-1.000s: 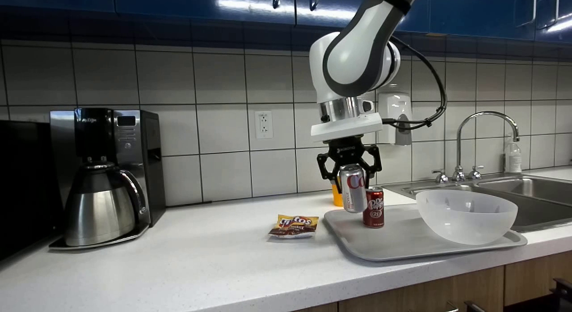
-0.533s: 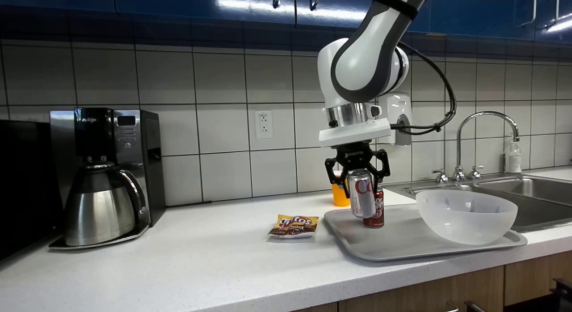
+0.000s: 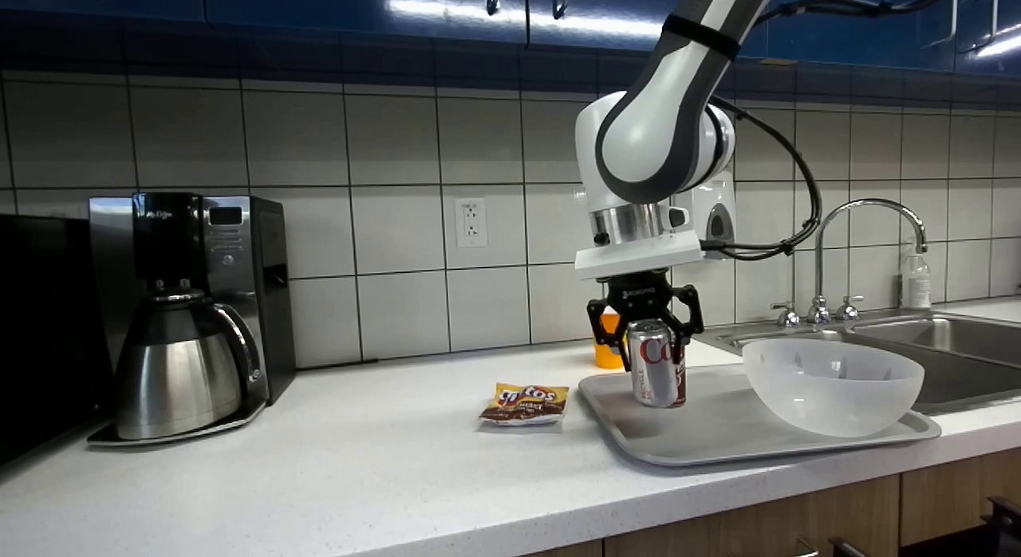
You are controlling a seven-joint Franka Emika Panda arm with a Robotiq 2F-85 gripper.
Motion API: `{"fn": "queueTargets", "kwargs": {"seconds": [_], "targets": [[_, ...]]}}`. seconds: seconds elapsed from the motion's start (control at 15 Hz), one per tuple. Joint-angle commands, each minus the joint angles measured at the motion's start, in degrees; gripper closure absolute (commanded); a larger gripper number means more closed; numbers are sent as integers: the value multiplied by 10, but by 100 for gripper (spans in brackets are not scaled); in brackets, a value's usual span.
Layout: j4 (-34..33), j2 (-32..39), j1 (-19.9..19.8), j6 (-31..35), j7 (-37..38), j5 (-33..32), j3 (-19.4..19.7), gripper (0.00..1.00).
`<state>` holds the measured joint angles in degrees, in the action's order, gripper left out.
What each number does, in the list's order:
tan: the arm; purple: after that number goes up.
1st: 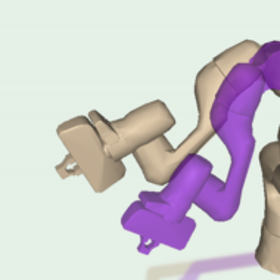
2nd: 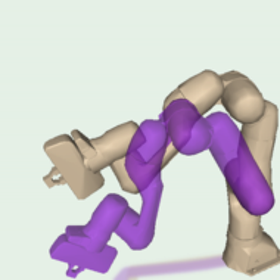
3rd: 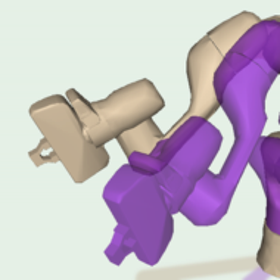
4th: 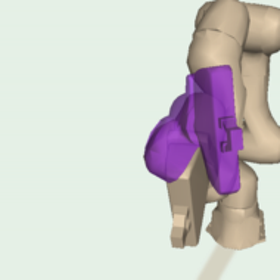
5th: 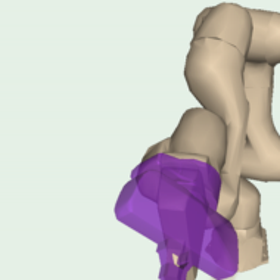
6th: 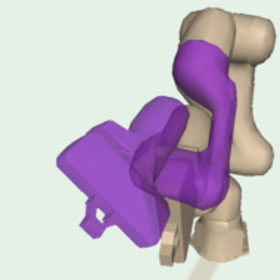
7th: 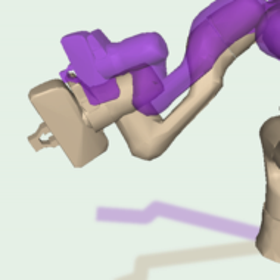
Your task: Put the two cans on the grey tray
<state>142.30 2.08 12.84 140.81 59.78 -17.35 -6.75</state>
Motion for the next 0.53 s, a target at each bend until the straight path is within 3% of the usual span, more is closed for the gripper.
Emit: {"fn": "queueTargets", "kwargs": {"seconds": [0.0, 0.47], "targets": [[-4, 10, -14, 19, -5, 17, -3, 58], [-8, 36, -15, 44, -10, 38, 5, 58]]}}
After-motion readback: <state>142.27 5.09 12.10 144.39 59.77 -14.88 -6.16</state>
